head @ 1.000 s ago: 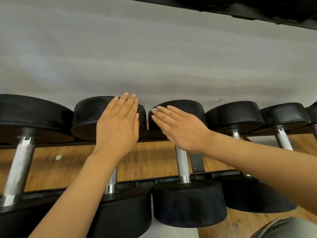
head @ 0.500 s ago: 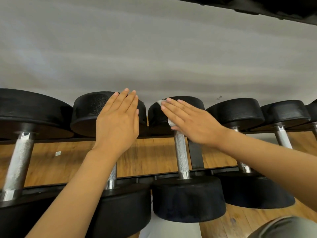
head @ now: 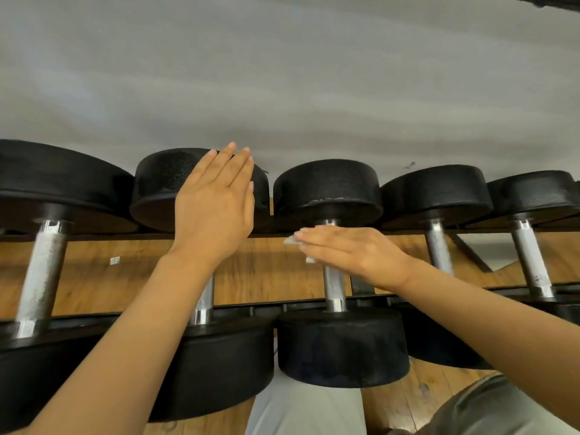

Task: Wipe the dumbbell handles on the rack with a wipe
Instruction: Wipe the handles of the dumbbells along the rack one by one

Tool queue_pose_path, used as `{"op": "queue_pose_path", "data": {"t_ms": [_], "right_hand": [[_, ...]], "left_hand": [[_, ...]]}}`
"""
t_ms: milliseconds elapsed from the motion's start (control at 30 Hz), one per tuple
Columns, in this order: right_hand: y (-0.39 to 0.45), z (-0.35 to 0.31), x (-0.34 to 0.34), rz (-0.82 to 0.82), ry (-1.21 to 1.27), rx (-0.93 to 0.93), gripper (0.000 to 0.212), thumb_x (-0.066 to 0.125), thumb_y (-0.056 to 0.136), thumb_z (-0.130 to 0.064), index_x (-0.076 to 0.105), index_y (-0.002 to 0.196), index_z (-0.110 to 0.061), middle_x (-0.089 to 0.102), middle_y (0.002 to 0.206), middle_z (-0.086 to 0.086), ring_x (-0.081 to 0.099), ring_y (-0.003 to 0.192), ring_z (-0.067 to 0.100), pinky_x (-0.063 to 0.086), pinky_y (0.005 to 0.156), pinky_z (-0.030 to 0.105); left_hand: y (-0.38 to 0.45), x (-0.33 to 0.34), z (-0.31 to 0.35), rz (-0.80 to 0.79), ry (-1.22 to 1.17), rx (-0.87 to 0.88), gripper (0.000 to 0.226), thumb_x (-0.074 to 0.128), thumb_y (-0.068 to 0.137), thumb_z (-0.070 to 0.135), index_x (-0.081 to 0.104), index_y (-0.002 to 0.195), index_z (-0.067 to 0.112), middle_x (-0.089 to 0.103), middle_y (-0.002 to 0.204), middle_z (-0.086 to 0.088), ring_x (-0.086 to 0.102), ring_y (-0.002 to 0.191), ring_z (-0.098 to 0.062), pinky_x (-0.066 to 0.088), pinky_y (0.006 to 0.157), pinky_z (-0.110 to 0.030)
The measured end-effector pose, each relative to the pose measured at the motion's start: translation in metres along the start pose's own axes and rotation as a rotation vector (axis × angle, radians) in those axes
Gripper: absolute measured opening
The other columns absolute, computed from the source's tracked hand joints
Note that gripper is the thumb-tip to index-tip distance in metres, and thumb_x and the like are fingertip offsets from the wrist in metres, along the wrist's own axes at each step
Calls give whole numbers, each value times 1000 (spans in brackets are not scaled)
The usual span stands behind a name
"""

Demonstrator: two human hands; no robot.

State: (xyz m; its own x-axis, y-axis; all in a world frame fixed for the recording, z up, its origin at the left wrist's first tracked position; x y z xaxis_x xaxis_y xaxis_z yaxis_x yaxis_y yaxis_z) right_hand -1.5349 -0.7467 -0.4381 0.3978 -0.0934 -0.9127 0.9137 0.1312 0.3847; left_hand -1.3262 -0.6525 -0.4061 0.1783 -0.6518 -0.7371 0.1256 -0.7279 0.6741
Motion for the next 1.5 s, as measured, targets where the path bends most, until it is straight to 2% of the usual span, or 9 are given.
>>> {"op": "queue_pose_path", "data": {"t_ms": [167, 333, 533, 667, 800, 933, 1100, 1333, 1500], "right_hand": [[-14, 19, 24, -246, -26, 84, 38, 50, 98, -23, 61, 130, -5, 58, 136, 10, 54, 127, 21, 44, 107, 41], [-35, 11, 20, -466, -50, -13, 47, 27, 105, -30, 43, 145, -12, 35, 155, 6, 23, 147, 17, 10, 122, 37], [-26, 7, 15, -599, -8, -341, 44, 36, 96, -17, 58, 134, -16, 57, 139, 3, 43, 136, 15, 12, 121, 38], [4, 35, 7, -458, -184, -120, 43, 36, 92, -13, 68, 120, -7, 67, 123, 11, 61, 119, 22, 27, 113, 36], [-5, -1, 14, -530, -201, -53, 44, 35, 88, -15, 74, 107, -6, 71, 110, 13, 66, 109, 27, 37, 109, 35], [-20, -11, 12, -747, 69, -192, 37, 47, 92, -14, 67, 124, -13, 66, 126, 4, 56, 125, 18, 20, 117, 30], [-4, 10, 6, -616, -61, -164, 50, 26, 100, -26, 72, 115, -14, 72, 112, 4, 65, 111, 19, 39, 108, 33], [-14, 16, 13, -499, -254, 80, 51, 30, 91, -15, 56, 133, -2, 57, 137, 15, 52, 129, 28, 28, 112, 39], [-13, 14, 14, -446, -204, 164, 53, 26, 104, -36, 56, 134, -5, 54, 140, 14, 47, 134, 26, 25, 116, 35]], "left_hand": [[-1, 2, -1, 15, 0, 10, 43, 39, 102, 19, 57, 133, -4, 57, 138, -18, 48, 135, -30, 28, 118, -42], [-1, 2, -1, 20, -12, 12, 44, 37, 102, 19, 57, 133, -4, 57, 138, -19, 48, 135, -31, 30, 117, -43], [-1, 4, -2, 30, -9, 9, 44, 36, 103, 21, 57, 134, -3, 57, 138, -18, 48, 135, -30, 29, 118, -42], [-1, 4, -1, 38, -16, 18, 44, 36, 103, 21, 58, 133, -3, 57, 138, -18, 49, 135, -30, 30, 118, -43], [-1, 3, -2, 47, -19, 29, 45, 35, 103, 21, 58, 133, -4, 57, 137, -19, 49, 134, -31, 31, 117, -44], [-2, 3, -2, 54, -14, 30, 44, 36, 103, 21, 58, 133, -3, 58, 137, -18, 49, 134, -31, 30, 117, -43], [-1, 3, -4, 42, -33, 26, 44, 35, 103, 21, 57, 133, -3, 57, 138, -18, 48, 135, -30, 30, 118, -43], [-2, 4, -4, 26, -37, 22, 46, 34, 103, 22, 56, 135, -3, 56, 139, -18, 47, 136, -30, 27, 119, -42], [-1, 4, -3, 31, -39, 22, 45, 34, 103, 22, 56, 135, -3, 56, 139, -18, 47, 136, -30, 27, 119, -42]]}}
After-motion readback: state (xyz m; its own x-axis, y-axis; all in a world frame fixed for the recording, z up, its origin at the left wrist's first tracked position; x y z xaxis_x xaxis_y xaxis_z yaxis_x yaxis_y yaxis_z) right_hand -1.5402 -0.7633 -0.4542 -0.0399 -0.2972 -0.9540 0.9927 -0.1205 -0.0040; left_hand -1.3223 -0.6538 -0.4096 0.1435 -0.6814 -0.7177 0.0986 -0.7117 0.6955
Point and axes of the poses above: each hand's wrist, its own y-axis towards the middle knuckle, its own x-axis out of the palm, z = x × y, the point moved 3 cm from there along y, towards the middle knuckle
